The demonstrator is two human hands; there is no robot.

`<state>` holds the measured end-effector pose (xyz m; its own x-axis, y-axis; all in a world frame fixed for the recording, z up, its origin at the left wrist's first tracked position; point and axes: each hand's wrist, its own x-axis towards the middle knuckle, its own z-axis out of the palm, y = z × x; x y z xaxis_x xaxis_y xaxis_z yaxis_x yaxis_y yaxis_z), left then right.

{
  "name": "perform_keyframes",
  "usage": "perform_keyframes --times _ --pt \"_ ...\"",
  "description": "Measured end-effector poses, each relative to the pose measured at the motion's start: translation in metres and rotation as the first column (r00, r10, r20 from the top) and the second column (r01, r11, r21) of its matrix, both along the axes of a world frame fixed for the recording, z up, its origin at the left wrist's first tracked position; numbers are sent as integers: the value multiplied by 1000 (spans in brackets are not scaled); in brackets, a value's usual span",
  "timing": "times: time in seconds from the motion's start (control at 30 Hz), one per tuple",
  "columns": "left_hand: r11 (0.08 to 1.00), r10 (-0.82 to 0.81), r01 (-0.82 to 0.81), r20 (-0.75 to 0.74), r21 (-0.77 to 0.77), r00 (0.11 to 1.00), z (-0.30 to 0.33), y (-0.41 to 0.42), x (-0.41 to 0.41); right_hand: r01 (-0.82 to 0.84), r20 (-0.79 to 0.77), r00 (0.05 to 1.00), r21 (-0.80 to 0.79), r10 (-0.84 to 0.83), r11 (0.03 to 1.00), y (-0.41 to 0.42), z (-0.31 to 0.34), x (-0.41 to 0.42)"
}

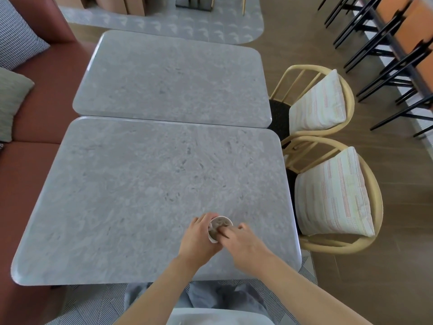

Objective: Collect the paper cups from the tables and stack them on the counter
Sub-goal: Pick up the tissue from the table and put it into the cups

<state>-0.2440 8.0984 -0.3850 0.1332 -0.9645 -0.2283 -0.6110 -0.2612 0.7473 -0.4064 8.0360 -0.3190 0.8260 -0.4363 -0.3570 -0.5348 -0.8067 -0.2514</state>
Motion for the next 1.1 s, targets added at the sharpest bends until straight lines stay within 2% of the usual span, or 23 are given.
perform_keyframes --times 0.27,0.37,0.77,1.1 --pt "1000 -12 12 4 -21 1000 -1 -1 1 -6 -142 990 -9 4 1000 -7 -6 21" --pt "1000 -23 24 13 -13 1000 0 -2 1 -7 -133 991 -16 5 1000 -6 -3 19" --pt "998 27 -28 15 62 1000 19 -12 0 44 138 989 -7 -42 999 -9 2 -25" --pt "985 173 -173 115 -17 978 63 -24 32 205 438 876 45 -204 978 -40 22 -19"
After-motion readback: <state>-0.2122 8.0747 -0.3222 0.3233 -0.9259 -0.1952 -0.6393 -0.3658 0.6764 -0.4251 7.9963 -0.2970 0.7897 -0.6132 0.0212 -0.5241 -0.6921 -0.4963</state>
